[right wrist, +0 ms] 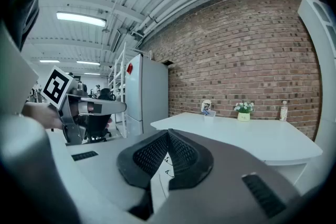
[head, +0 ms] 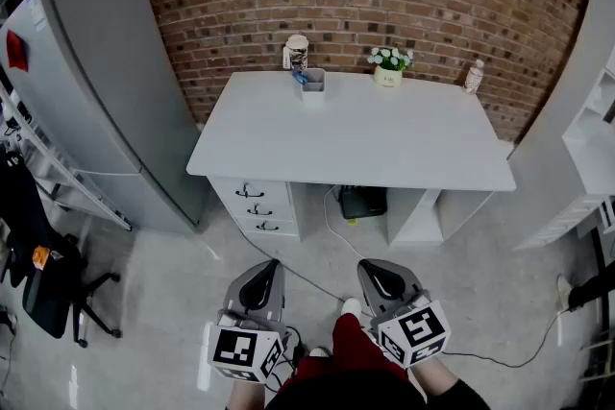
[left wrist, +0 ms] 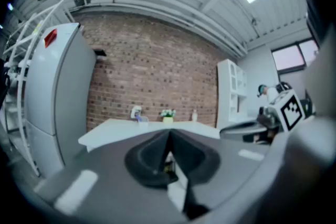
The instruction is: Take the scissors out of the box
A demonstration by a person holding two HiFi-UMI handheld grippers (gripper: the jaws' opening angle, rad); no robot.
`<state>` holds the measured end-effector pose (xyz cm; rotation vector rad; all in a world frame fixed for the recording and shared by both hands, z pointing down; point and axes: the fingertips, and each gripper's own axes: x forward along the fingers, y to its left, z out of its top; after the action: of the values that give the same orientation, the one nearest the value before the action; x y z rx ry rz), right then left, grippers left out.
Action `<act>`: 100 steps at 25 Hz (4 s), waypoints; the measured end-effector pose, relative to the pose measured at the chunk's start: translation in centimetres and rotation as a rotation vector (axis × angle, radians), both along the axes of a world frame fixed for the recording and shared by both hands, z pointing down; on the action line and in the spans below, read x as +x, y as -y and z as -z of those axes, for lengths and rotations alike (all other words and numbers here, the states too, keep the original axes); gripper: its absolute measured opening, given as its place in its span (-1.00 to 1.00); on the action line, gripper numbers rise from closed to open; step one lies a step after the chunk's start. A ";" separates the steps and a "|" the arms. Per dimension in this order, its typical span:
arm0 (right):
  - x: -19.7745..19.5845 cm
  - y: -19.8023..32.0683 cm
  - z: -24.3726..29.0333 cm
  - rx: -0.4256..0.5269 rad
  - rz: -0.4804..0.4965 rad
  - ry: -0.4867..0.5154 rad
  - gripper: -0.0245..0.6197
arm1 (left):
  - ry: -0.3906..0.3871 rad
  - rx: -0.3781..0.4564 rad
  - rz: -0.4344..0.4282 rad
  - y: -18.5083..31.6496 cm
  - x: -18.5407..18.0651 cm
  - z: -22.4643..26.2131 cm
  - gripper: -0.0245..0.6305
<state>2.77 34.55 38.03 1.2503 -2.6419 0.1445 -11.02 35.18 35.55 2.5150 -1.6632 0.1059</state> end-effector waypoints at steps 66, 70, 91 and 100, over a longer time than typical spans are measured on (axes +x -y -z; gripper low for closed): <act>5.9 30.6 -0.8 -0.021 0.063 0.082 -0.90 | 0.030 -0.035 0.127 31.2 3.0 -2.3 -0.92; 5.9 32.8 -1.1 -0.019 0.038 0.079 -0.90 | 0.051 -0.033 0.095 33.5 3.0 -2.7 -0.92; 1.7 47.1 -1.0 -0.045 -0.022 0.068 -0.90 | 0.027 -0.059 0.002 50.0 0.6 -3.2 -0.91; 0.9 51.5 -1.2 -0.053 -0.038 0.062 -0.90 | 0.020 -0.094 -0.020 55.2 0.3 -4.0 -0.85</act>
<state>3.66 -16.95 39.19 1.2993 -2.6489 0.2618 -10.69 -20.07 39.56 2.4697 -1.6008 0.2068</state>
